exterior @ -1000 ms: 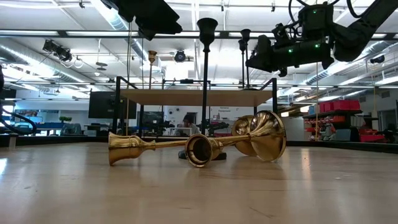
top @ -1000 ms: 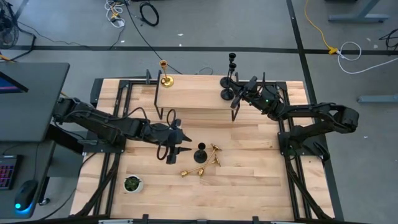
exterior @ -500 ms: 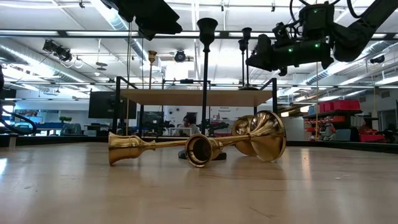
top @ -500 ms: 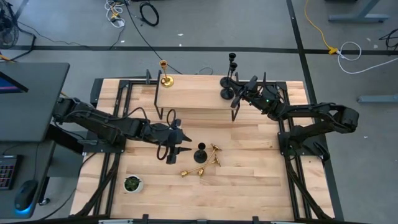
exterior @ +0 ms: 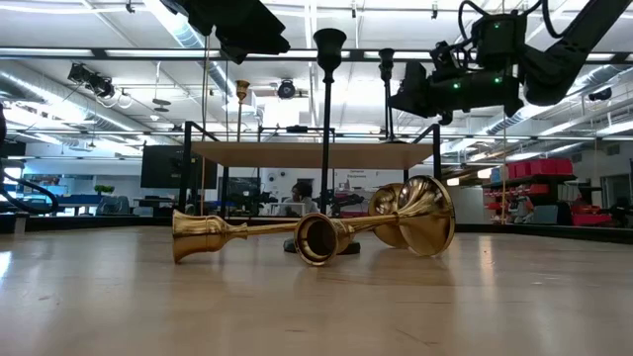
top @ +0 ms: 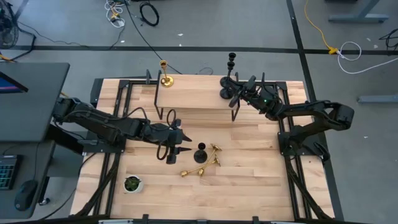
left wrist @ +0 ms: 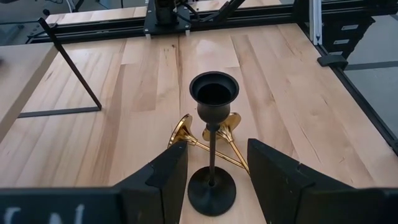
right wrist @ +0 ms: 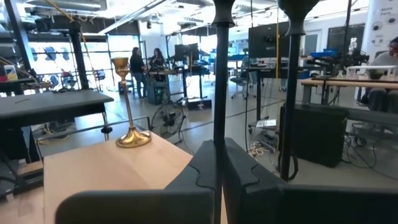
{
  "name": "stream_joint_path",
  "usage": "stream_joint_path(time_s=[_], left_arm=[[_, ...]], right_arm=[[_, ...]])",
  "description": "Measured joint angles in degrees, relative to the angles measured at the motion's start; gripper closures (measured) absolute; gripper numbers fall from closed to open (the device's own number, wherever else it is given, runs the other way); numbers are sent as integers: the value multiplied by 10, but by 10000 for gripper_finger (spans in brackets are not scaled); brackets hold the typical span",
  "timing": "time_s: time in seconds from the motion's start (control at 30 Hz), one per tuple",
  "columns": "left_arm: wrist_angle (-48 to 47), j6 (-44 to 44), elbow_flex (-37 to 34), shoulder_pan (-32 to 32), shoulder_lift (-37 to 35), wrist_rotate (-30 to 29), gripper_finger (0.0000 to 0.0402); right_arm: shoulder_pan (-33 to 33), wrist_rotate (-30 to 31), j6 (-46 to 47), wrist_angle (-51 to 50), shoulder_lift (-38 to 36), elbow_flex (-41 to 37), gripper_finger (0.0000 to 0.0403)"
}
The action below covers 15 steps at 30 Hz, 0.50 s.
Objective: Pick & Place candle stick holders
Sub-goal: Put the bottom black candle holder on the shelf aligned with the other black candle holder
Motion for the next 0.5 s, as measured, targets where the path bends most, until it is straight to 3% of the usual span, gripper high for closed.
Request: stream_joint_path(time_s=[0.2,0.5], left_arm=[[0,0,0,0,0,0,232],[0,-3,0,0,0,0,232]], right_arm=[[-2,-2,-2,-5,1,0,398],[-2,1,-5,-21,3,-1,346]])
